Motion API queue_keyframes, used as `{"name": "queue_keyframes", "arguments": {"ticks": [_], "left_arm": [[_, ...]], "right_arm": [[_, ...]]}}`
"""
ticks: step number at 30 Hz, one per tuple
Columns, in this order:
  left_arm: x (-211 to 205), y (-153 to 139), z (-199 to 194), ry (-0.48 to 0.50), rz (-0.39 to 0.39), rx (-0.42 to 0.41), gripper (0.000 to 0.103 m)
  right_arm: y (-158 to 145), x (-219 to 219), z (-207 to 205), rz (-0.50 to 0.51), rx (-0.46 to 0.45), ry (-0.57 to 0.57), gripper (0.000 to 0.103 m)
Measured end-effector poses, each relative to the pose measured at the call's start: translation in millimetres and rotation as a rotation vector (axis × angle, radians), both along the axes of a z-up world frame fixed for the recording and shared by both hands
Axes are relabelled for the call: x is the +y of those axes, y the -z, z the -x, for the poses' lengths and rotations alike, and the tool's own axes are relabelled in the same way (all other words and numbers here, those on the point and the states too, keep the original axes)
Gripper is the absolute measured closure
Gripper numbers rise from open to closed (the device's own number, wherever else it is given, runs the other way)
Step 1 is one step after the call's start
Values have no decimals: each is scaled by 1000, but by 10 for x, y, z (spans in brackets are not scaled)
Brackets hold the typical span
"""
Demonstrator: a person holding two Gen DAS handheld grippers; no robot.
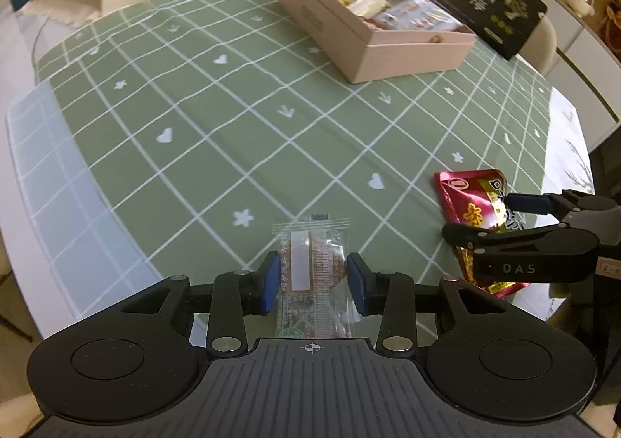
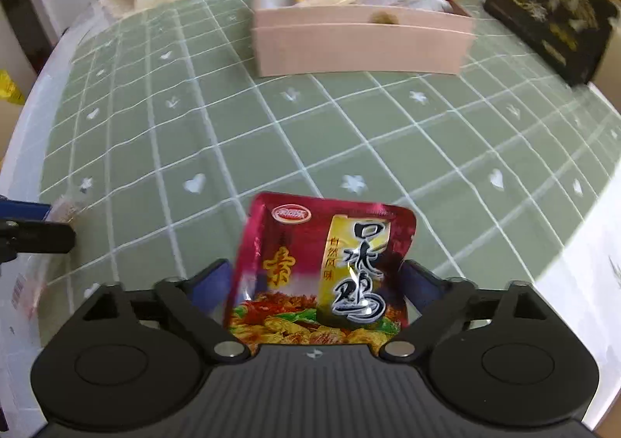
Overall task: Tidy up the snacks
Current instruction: 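Carry both snacks to the pink box and drop them inside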
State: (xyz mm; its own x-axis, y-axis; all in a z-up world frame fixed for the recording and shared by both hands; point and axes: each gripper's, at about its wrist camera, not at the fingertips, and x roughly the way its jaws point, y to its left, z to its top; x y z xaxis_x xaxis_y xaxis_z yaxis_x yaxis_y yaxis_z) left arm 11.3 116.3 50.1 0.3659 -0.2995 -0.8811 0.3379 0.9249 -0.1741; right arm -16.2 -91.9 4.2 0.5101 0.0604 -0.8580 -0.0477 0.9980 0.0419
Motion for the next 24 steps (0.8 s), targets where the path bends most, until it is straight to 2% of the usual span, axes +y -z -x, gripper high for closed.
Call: {"name": "queue_keyframes", "arguments": {"ticks": [4, 5, 6, 7, 9, 11, 14, 17, 21, 24], "left_arm": [[-109, 12, 14, 20, -11, 5, 61], [-135, 11, 20, 23, -13, 6, 61], [-158, 10, 24, 28, -15, 6, 61], [-185, 10, 25, 32, -16, 6, 61], [-242, 8, 32, 43, -15, 5, 61], [-304, 5, 34, 54, -5, 6, 61], [-346, -81, -9, 61, 67, -7, 61], [-390, -378, -187, 59, 150, -83, 61], [-504, -971, -574, 37, 264, -252, 61], [-659, -1343, -990, 23, 342, -355, 56]], "right_arm": [[23, 12, 45, 1, -30, 45, 8], [18, 27, 46, 1, -31, 48, 11], [2, 71, 38, 4, -34, 36, 19], [-31, 90, 50, 13, -38, 17, 35], [-149, 95, 111, 31, -53, -16, 41], [-287, 24, 178, -4, -75, -25, 43], [-527, -128, 292, -62, -123, -11, 44], [-751, -299, 405, -115, -167, 8, 44], [-958, -479, 530, -128, -222, 50, 44], [-1036, -603, 572, -144, -242, 81, 44]]}}
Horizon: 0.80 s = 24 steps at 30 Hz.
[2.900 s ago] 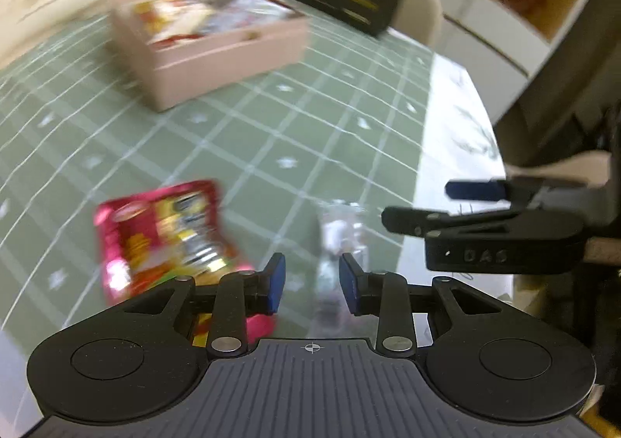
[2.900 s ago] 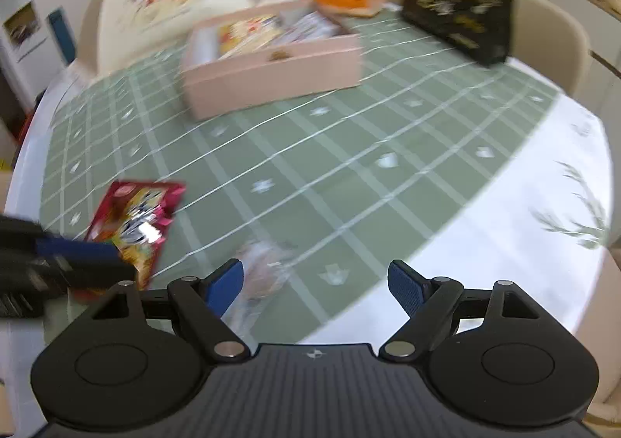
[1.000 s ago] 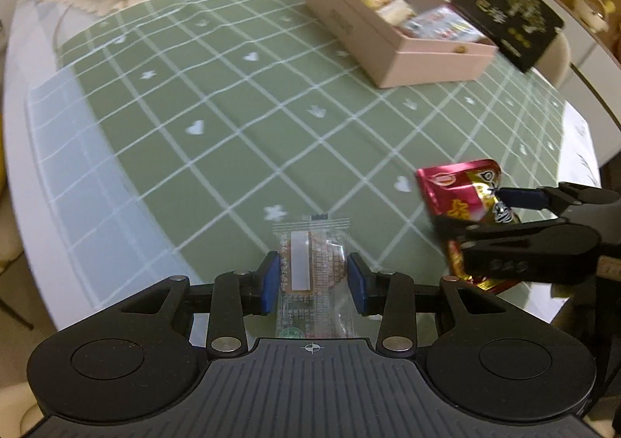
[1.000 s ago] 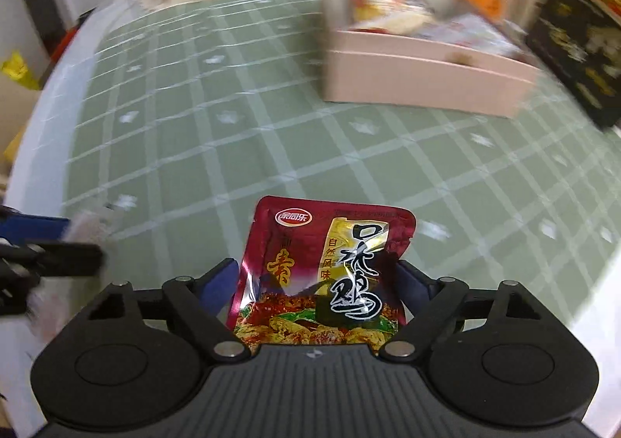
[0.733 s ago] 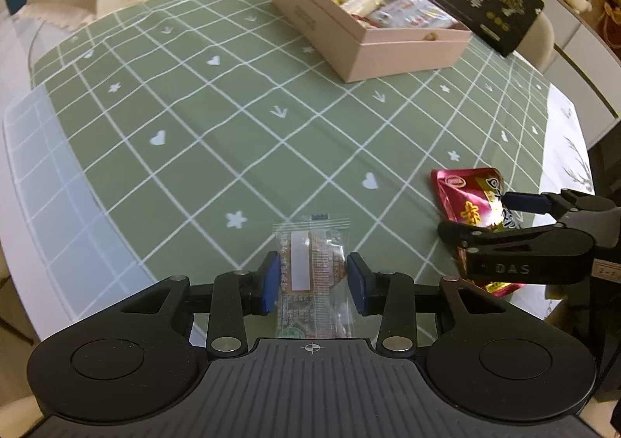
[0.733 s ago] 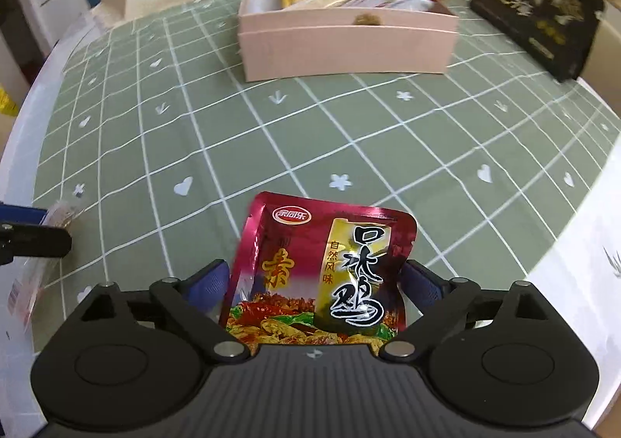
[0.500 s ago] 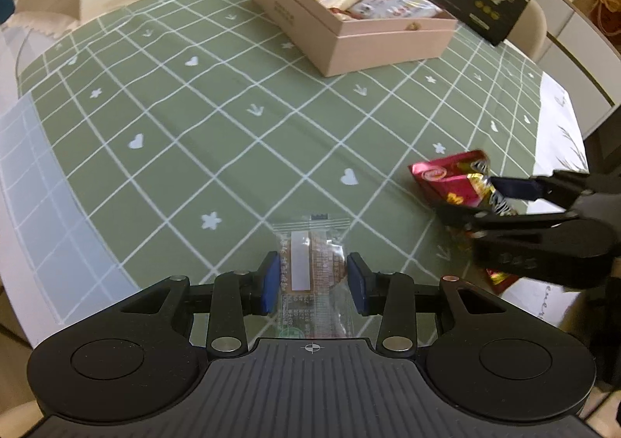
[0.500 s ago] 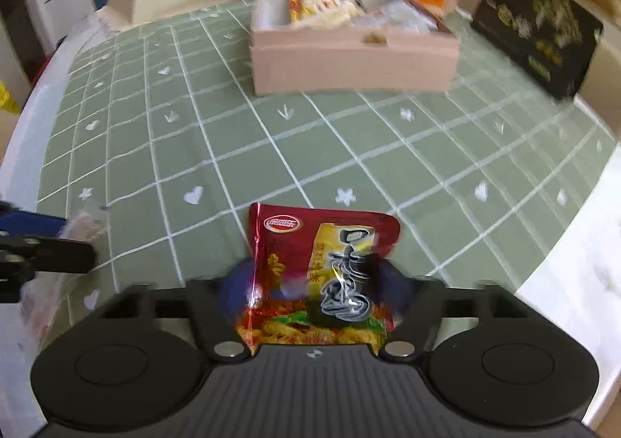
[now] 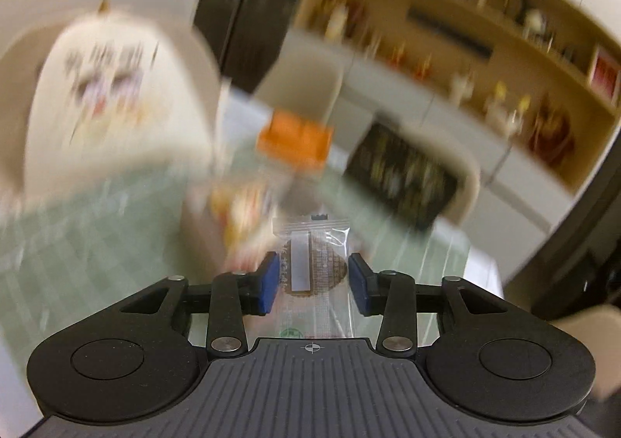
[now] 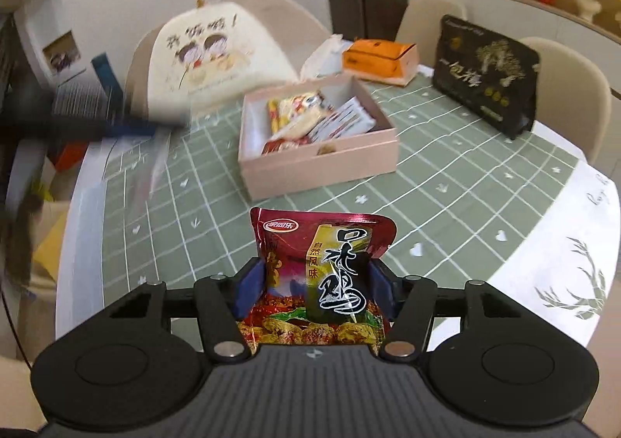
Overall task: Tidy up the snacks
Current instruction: 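Carry both snacks to the pink box and drop them inside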
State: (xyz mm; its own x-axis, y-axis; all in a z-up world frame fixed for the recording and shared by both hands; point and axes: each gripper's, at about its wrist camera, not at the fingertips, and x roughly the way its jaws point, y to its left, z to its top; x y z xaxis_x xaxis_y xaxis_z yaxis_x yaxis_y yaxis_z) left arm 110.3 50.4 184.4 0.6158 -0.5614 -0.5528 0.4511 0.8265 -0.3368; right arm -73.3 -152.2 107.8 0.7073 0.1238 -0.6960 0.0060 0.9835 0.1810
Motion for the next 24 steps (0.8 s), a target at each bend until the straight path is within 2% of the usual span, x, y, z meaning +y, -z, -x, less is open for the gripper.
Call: {"name": "queue_keyframes", "arguments": {"ticks": [1, 4, 6, 10, 13, 16, 20, 23, 24], "left_arm": [[-74, -58, -185, -5, 19, -5, 57], [-342, 73, -742, -6, -18, 92, 58], [-340, 188, -848, -37, 9, 98, 58], [-115, 348, -612, -38, 78, 93, 58], [89, 544, -341, -33, 21, 116, 58], [247, 839, -92, -26, -26, 204, 58], [393, 1278, 131, 1, 37, 367, 58], [413, 1454, 178, 39, 57, 422, 58], [410, 1469, 180, 51, 56, 423, 58]], "right_arm": [[-17, -18, -1, 7, -6, 11, 44], [-50, -75, 7, 16, -10, 35, 44], [-64, -117, 24, 22, -3, 44, 44], [-17, -207, 41, 72, 22, 49, 43], [45, -309, -81, 80, 53, 42, 43], [-28, -344, -283, 70, 43, 23, 43], [-411, -161, -686, 64, -19, -23, 43], [-785, 121, -1149, 138, -82, -55, 42], [-882, 208, -1321, 165, -109, -55, 38]]}}
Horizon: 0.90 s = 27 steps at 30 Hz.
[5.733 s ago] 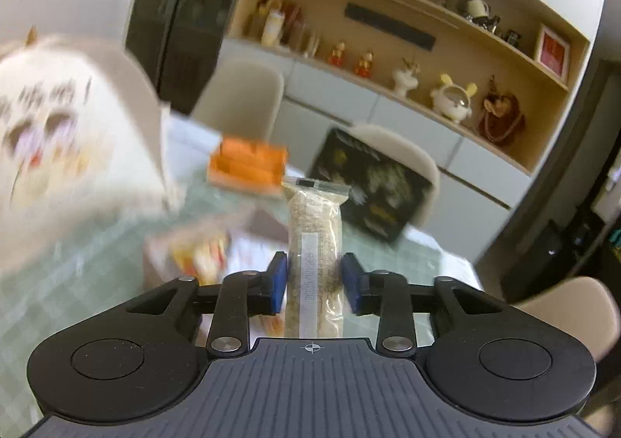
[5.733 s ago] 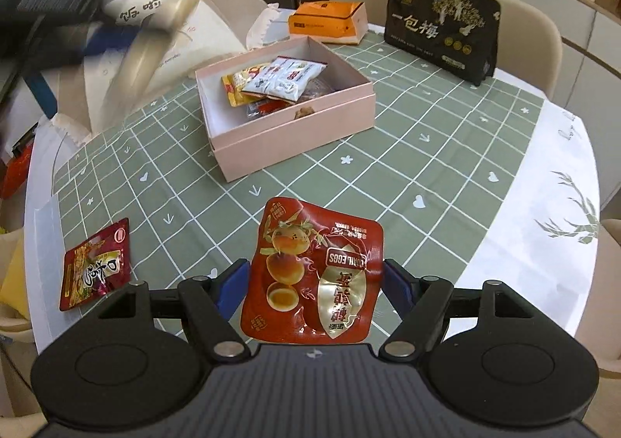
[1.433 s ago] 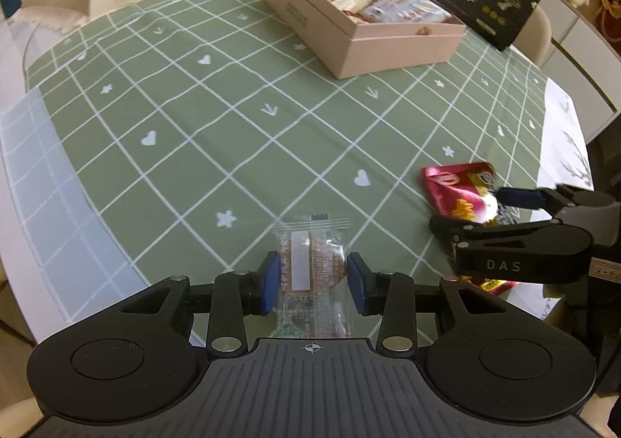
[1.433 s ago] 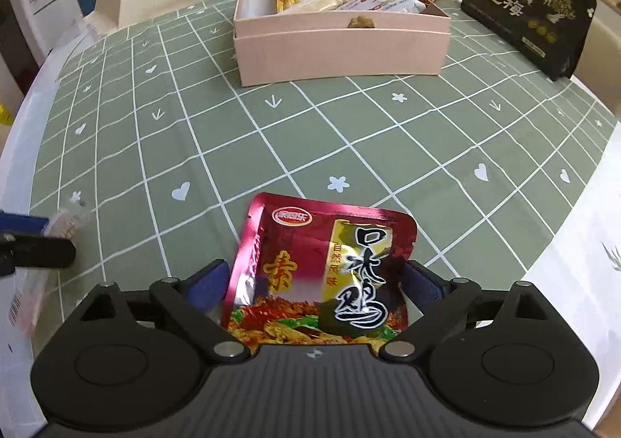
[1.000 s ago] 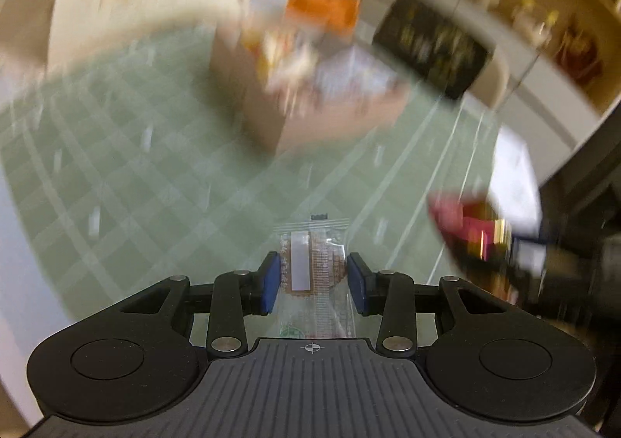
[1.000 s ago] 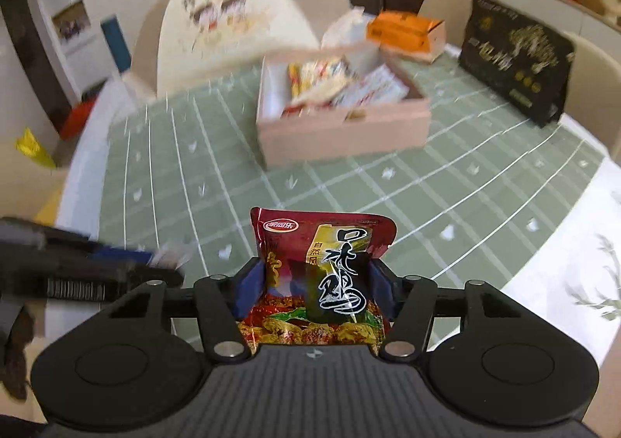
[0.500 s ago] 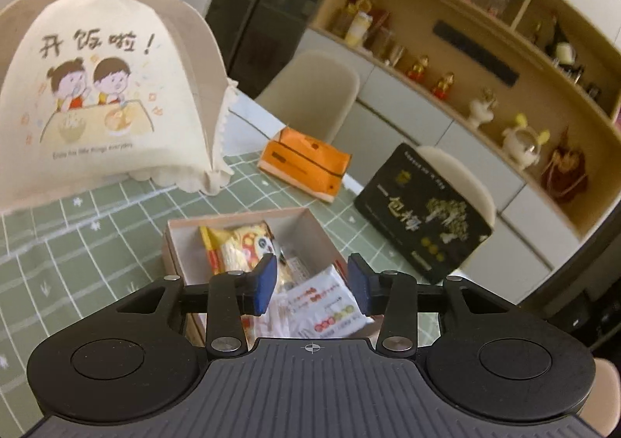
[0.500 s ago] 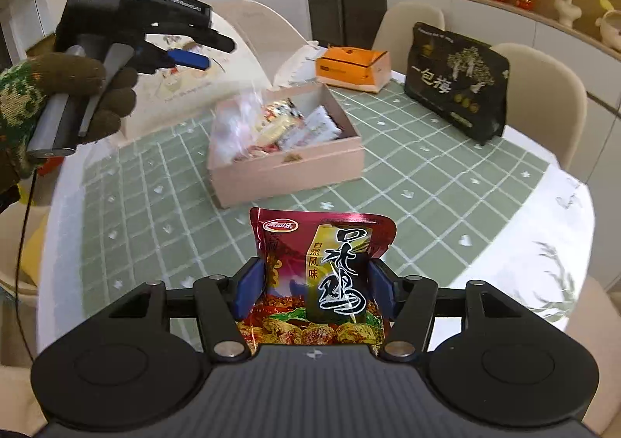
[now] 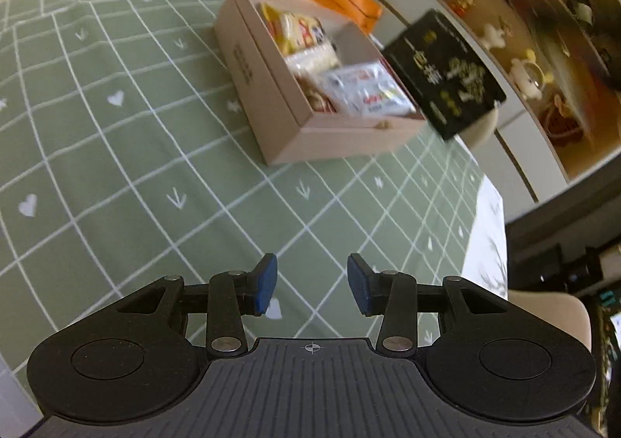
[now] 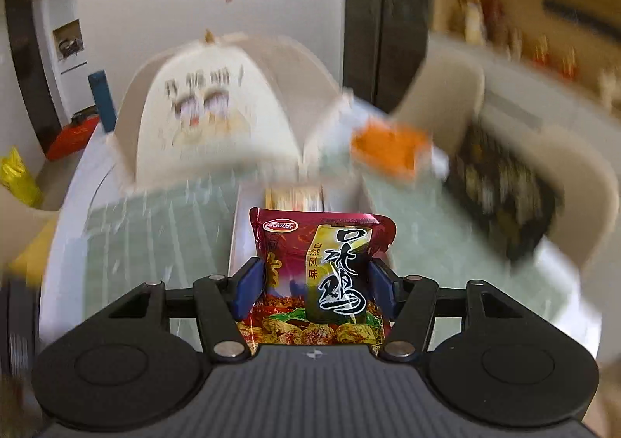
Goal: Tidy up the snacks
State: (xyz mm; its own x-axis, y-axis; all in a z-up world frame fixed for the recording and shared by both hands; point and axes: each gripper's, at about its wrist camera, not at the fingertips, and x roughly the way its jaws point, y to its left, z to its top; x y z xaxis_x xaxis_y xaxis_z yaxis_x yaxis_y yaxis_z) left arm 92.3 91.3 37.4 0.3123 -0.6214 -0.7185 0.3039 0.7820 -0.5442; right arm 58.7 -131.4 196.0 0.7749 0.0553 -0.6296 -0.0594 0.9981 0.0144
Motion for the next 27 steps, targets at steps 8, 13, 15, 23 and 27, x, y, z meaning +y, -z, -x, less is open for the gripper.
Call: {"name": "queue_keyframes", "arguments": {"ticks": [8, 13, 15, 23, 27], "left_arm": [[272, -135, -61, 50, 10, -72, 58], [381, -189, -162, 51, -15, -93, 58], [382, -183, -215, 55, -26, -91, 58], [147, -237, -227, 54, -94, -130, 58], [-21, -331, -198, 25, -155, -174, 59]], "right_arm": [[548, 357, -1302, -15, 233, -15, 33], [1238, 198, -1579, -228, 450, 89, 63], [1363, 225, -1626, -230, 494, 84, 65], [1332, 251, -1693, -114, 394, 77, 103], [1500, 113, -1908, -53, 361, 38, 103]]}}
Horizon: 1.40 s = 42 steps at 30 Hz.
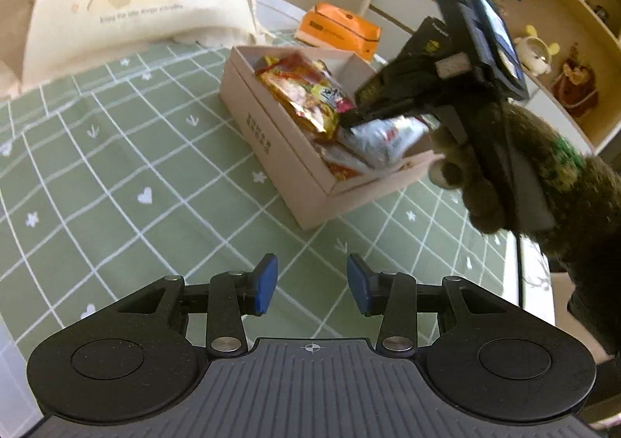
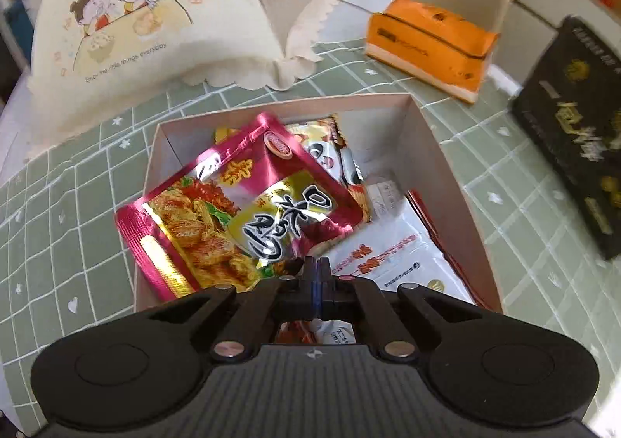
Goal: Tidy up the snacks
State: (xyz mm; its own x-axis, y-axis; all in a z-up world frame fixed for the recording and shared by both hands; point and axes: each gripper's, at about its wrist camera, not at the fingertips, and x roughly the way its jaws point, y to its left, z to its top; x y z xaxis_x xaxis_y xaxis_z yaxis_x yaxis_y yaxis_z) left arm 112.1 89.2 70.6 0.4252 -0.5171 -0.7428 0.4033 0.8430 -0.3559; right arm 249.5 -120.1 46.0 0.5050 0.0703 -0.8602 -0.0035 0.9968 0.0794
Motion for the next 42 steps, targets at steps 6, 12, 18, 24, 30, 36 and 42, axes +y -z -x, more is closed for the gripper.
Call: {"name": "queue_keyframes", "arguments": {"ticks": [6, 12, 18, 24, 30, 36, 42], "left_arm": [[-466, -314, -207, 28, 2, -127, 62], [-885, -187, -466, -19, -203, -93, 83], [-1137, -167, -598, 10, -209, -126, 84], [-911, -390, -907, -115, -132, -201, 82], [-881, -239, -1626, -62, -193, -91, 81], [-914, 107, -1767, 77, -182, -21, 81], [-836, 177, -1674, 86, -41, 87, 84]], "right_arm": [[-363, -405, 371, -131, -119, -63, 95], [-585, -866, 844, -89, -157, -57, 84], [-477, -1217, 1202, -177, -144, -24, 82], [-428, -1166, 1196, -262, -100, -86, 63], [-362, -735, 658, -461, 0, -119, 42], [-23, -255, 160, -334, 149, -84, 58], [-205, -233, 221, -358, 62, -147, 102]]}}
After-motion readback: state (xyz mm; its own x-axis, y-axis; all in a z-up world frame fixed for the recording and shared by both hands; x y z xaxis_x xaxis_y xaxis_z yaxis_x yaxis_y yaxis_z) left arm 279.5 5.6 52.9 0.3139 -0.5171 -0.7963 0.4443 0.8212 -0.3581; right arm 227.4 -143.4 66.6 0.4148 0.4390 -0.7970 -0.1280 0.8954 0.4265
